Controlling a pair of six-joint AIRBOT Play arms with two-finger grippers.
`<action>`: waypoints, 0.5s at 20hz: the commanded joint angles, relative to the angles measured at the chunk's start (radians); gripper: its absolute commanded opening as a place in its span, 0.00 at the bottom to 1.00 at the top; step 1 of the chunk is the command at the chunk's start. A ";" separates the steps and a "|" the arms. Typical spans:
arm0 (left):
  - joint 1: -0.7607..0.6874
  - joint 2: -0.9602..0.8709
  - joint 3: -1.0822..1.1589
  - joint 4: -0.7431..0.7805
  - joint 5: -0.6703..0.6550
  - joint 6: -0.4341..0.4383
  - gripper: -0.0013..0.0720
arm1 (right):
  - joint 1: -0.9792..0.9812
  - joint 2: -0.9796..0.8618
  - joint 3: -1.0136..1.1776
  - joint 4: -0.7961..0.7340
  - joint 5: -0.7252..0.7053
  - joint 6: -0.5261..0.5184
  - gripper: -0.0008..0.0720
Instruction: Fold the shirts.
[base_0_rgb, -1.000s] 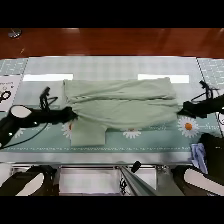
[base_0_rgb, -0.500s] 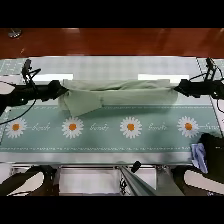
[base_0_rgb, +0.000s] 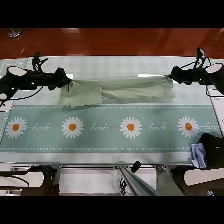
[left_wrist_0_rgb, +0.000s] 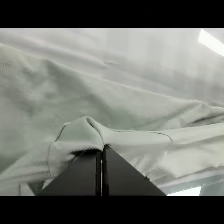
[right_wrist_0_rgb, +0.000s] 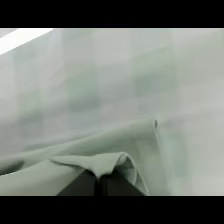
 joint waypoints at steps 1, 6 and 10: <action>0.002 -0.094 0.026 -0.049 0.000 0.000 0.04 | 0.003 -0.067 0.027 0.002 -0.008 0.015 0.05; 0.014 -0.117 0.034 -0.071 -0.035 0.000 0.49 | -0.012 -0.046 0.027 -0.017 0.008 -0.025 0.51; 0.125 -0.112 0.076 -0.071 -0.230 0.000 0.67 | -0.081 0.049 0.027 -0.307 0.079 0.101 0.71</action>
